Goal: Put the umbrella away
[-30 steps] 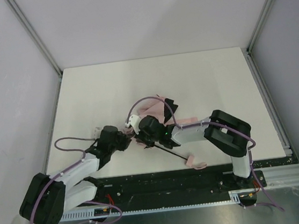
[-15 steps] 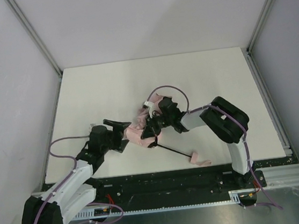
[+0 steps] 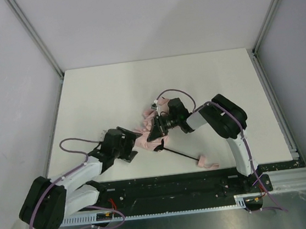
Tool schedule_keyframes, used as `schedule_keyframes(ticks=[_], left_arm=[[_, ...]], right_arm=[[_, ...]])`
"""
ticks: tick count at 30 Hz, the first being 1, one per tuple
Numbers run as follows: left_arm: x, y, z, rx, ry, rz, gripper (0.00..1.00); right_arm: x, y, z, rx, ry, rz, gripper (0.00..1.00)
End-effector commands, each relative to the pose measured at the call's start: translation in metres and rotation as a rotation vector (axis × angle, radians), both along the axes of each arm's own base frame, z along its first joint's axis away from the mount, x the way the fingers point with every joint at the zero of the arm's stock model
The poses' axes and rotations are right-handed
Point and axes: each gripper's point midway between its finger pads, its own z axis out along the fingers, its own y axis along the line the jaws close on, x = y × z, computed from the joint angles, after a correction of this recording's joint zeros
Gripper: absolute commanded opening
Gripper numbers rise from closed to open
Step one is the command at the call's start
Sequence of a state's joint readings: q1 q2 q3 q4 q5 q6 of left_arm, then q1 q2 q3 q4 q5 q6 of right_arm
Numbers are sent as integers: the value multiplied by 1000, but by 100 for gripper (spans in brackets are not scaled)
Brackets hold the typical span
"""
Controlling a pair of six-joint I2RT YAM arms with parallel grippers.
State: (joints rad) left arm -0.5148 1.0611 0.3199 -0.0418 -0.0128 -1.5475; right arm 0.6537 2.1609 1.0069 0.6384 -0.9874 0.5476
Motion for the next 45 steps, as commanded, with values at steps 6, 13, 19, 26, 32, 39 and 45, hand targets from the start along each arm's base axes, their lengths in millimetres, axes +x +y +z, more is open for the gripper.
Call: schedule_keyframes(ticks=[6, 13, 19, 26, 32, 39, 45], left_arm=[[29, -2, -13, 128, 15, 78, 89], [27, 4, -39, 215, 64, 89, 58], [30, 10, -40, 295, 24, 42, 11], [30, 9, -36, 298, 5, 18, 0], [24, 3, -39, 249, 42, 23, 0], [26, -2, -34, 224, 39, 20, 0], [26, -4, -30, 203, 34, 22, 0]], right_arm=[[-33, -39, -83, -254, 290, -32, 0], [-28, -37, -79, -258, 272, -21, 0], [-31, -31, -70, -275, 215, 12, 0], [-8, -27, -30, -366, 19, -38, 6], [17, -27, 32, -476, -302, -126, 53], [28, -22, 50, -683, -775, -215, 75], [32, -16, 15, -785, -908, -216, 78]])
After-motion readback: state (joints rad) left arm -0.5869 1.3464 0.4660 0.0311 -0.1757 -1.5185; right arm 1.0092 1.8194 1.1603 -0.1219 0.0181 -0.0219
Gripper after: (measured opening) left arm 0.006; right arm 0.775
